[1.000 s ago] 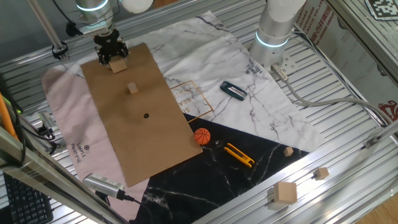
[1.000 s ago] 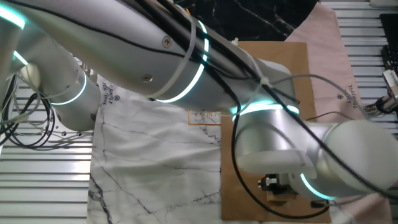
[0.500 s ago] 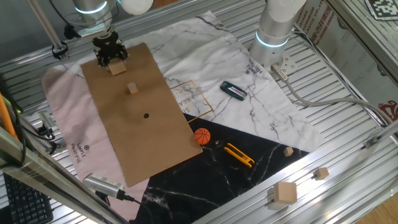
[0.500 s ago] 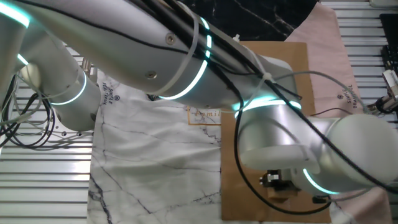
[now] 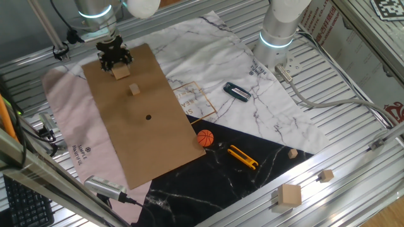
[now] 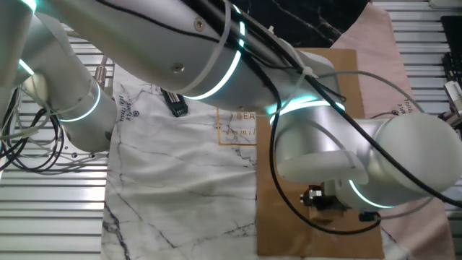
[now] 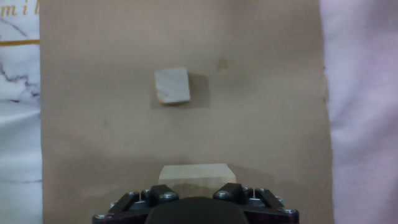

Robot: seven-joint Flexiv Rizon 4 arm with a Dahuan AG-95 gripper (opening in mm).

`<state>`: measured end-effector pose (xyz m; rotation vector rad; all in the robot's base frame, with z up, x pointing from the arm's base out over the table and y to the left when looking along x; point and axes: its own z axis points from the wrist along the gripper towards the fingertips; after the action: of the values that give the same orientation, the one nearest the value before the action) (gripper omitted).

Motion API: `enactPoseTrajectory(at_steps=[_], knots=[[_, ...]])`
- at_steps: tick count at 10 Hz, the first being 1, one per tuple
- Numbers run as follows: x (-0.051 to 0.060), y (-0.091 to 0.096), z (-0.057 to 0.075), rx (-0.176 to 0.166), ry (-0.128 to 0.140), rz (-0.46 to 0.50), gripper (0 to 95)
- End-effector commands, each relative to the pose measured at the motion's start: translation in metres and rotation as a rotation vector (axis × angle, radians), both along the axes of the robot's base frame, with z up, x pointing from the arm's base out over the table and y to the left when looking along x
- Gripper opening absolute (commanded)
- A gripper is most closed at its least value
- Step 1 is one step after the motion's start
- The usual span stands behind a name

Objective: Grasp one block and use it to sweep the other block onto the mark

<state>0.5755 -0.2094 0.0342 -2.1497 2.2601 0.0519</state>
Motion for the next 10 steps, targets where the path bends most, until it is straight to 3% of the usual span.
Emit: enactPoseTrajectory(at_steps=[1, 10], knots=[[-0.002, 0.004, -0.001, -0.008, -0.004, -0.007, 0.0], [-0.012, 0.034, -0.002, -0.02, -0.01, -0.022, 0.0]])
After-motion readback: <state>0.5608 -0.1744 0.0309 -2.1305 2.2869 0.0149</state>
